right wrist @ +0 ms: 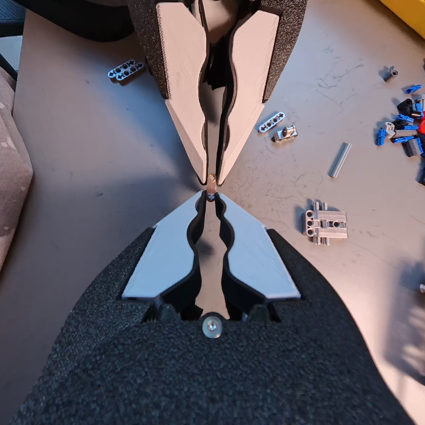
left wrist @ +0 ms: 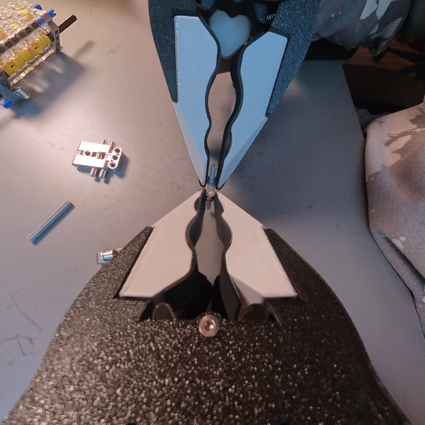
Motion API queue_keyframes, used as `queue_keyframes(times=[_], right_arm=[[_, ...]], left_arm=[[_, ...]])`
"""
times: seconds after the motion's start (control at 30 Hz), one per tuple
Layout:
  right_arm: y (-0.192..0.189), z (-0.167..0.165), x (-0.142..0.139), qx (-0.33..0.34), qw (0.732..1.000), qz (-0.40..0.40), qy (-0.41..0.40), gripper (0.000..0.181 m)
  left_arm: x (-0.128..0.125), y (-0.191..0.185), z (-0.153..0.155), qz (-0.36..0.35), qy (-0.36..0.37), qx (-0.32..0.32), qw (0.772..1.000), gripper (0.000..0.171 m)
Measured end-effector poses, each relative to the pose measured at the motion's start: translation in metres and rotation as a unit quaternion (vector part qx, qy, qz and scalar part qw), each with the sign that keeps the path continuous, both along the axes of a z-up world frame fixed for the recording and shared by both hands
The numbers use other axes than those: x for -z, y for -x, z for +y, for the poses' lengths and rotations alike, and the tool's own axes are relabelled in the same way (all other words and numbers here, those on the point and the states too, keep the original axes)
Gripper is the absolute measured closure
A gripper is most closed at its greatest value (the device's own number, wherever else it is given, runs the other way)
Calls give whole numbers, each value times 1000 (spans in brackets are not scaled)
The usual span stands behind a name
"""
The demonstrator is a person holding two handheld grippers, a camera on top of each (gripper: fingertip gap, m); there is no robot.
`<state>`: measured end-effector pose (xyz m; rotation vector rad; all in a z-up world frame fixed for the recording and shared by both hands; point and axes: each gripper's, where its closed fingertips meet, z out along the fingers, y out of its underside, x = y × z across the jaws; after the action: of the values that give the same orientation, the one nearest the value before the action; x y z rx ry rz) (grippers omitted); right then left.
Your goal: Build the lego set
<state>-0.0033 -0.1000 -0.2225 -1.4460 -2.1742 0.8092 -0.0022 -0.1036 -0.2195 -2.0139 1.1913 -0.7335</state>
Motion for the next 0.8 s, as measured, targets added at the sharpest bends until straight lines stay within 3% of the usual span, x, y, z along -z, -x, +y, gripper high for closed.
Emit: queue_keyframes(times=[0.1,0.23,0.37,0.5,0.63,0.8], right_arm=[[2,4,-6,6,999,28,17,173],[5,19,-34,16,995,103,8,143],[9,31,-51,35,985,170,-8,141],[13,31,-66,40,974,221,-6,142],[14,34,-74,50,967,250,-31,143],[15,35,-77,55,961,267,-51,149]], left_arm=[[-5,1,4,-43,37,-21,998,167],[-35,10,15,-182,110,-65,975,166],[-70,23,25,-344,185,-91,916,166],[-89,34,33,-453,244,-101,851,167],[-93,37,37,-493,270,-109,820,167],[-90,37,40,-501,276,-124,811,167]])
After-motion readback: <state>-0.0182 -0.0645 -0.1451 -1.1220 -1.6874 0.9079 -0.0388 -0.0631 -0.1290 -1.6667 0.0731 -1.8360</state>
